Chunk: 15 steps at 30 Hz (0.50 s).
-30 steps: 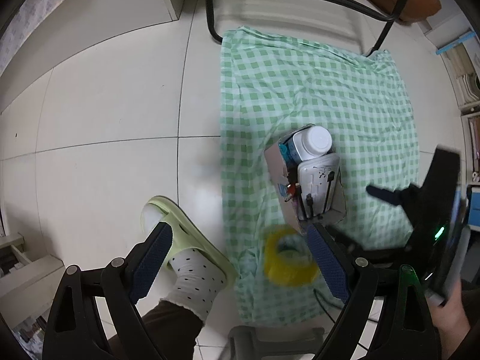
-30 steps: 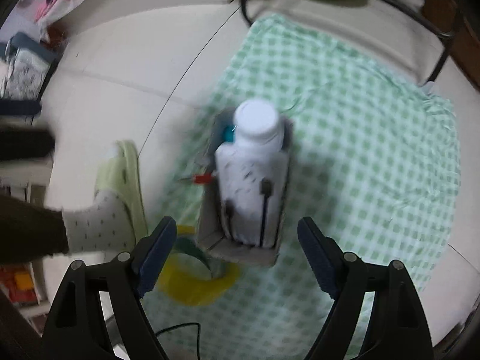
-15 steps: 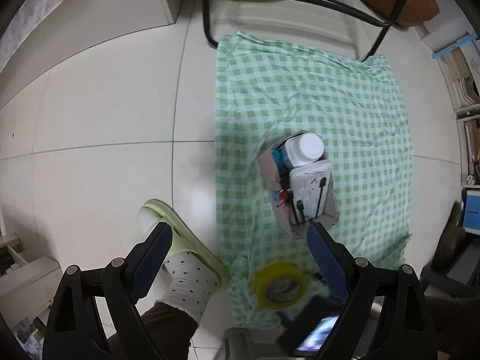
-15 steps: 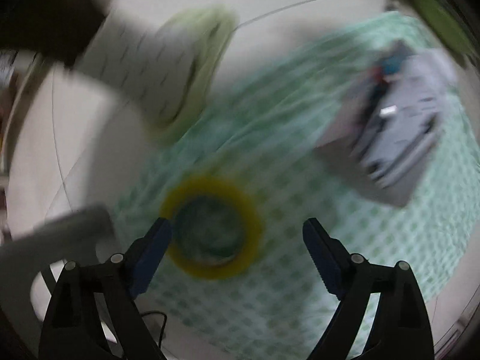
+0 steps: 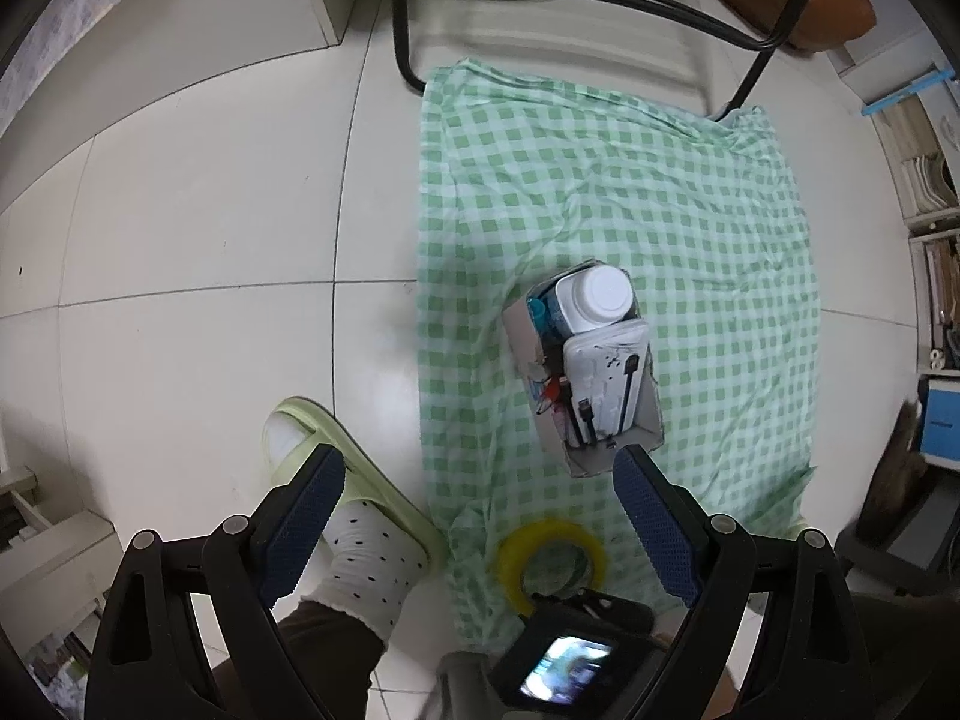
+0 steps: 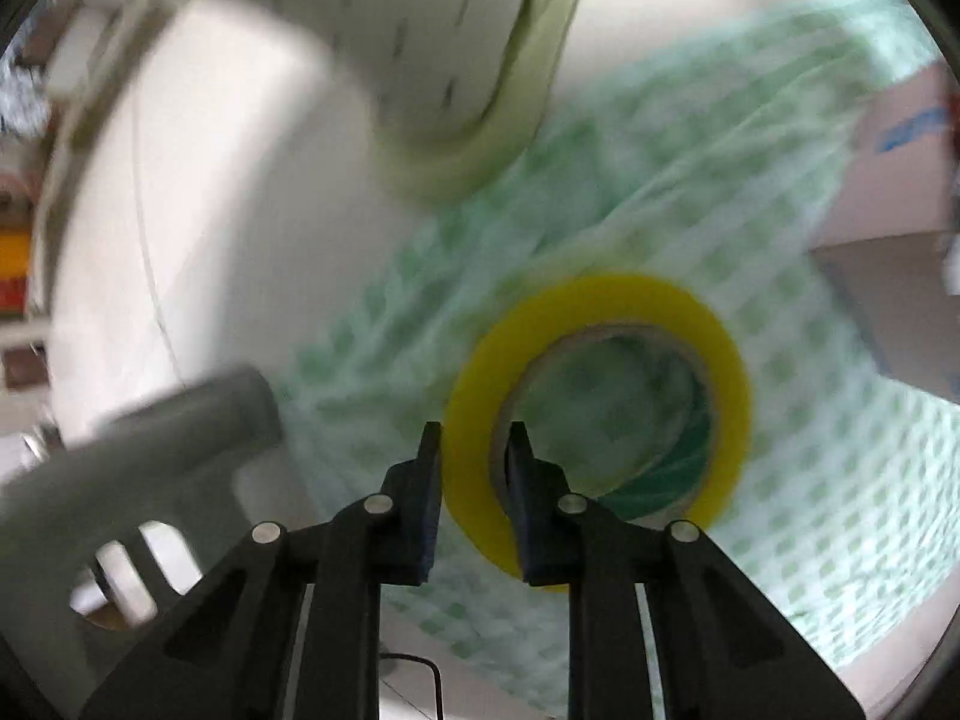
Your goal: Organize rigid objects
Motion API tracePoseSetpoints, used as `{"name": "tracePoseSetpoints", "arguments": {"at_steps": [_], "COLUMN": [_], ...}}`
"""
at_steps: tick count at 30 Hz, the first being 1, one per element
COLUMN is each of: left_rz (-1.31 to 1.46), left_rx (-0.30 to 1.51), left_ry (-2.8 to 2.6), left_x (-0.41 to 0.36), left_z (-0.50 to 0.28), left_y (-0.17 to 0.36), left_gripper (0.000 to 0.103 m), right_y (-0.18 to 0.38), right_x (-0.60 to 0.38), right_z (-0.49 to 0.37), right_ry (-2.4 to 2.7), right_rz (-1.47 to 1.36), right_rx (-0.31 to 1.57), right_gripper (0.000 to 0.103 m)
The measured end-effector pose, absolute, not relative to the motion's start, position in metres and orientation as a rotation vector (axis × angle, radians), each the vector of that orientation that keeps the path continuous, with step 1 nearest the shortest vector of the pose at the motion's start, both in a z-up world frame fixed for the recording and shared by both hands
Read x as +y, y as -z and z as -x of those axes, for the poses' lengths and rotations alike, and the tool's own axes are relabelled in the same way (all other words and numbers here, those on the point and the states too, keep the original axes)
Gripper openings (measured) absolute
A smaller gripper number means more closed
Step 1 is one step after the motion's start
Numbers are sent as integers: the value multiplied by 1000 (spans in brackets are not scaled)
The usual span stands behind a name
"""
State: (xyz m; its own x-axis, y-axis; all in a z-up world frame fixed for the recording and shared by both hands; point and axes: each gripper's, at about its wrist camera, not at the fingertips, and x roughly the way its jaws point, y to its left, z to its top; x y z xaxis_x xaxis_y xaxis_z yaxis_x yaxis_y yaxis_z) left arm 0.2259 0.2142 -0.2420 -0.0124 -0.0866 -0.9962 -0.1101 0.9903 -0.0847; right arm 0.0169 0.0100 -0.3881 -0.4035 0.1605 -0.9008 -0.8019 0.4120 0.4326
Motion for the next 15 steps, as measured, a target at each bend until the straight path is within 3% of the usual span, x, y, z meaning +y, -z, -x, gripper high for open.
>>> {"name": "tracePoseSetpoints", "arguments": {"at_steps": [5,9,12,15], "left_rz": [193,247,261,257], "left_rx": [1564,1549,1529,1534], "left_ry": [-15,-22,-22,-29], "left_x": [218,225,228,231], "left_z": [-226,-226,-223,-219], "left_y": [235,230,226,227], "left_gripper": [91,91,91,91], "right_y": [348,308,277,251], "right_x": [-32,-74,-86,-72], "right_z": [-88,-136,-163,-175], "right_ry": [-1058,-965,-911,-876], "right_rz": [70,-196,-172,65], "right_rx": [1714,1622,1483,1285], "right_gripper": [24,24,24,24]}}
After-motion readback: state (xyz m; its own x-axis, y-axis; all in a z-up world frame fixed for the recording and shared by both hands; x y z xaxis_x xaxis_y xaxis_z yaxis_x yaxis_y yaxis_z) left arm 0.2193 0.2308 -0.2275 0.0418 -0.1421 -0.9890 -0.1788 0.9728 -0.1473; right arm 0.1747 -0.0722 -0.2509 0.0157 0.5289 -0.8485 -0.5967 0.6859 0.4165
